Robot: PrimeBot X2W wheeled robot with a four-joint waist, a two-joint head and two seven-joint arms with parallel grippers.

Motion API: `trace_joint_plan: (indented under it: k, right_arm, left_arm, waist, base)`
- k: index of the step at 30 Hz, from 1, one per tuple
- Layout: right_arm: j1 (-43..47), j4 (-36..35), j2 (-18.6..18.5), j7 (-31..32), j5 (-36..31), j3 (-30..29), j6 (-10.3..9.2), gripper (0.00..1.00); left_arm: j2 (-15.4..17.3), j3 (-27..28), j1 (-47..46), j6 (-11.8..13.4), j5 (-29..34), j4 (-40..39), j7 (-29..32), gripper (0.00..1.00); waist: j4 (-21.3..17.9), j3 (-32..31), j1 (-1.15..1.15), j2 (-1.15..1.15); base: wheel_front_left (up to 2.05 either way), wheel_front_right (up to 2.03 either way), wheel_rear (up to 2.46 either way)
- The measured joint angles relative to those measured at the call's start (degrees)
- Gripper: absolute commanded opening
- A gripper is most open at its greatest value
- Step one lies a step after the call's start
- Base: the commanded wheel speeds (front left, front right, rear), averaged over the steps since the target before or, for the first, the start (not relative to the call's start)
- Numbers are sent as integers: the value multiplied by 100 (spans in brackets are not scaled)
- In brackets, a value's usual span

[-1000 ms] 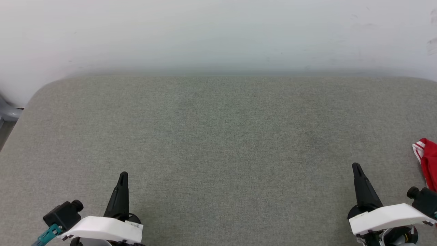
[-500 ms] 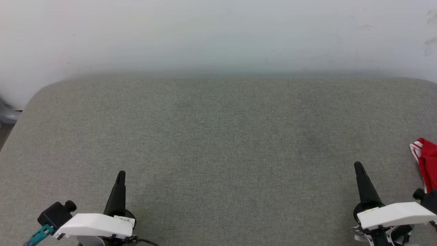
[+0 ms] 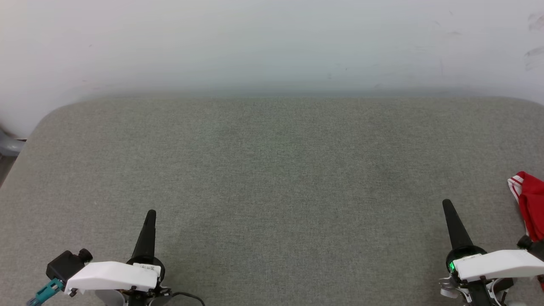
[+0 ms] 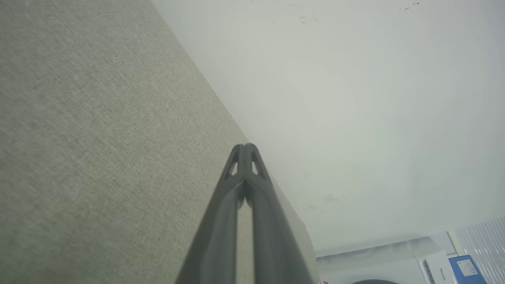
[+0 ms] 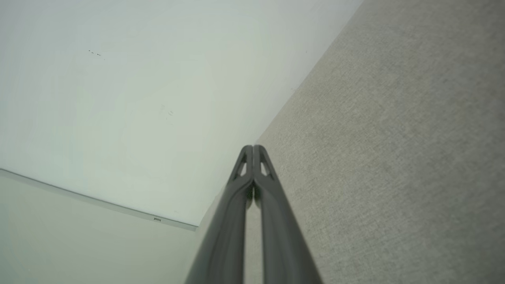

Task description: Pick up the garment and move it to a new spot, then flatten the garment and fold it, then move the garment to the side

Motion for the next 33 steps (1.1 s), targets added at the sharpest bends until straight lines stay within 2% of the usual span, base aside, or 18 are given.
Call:
trace_joint_plan:
  k: [33]
  right_arm:
    - [-129, 114, 0, 367, 1723, -130, -1, 0]
  left_arm:
    - [-15, 157, -182, 0, -1691, 164, 481, 0]
  waist:
    - [-70, -65, 0, 0]
  base:
    - [0, 0, 0]
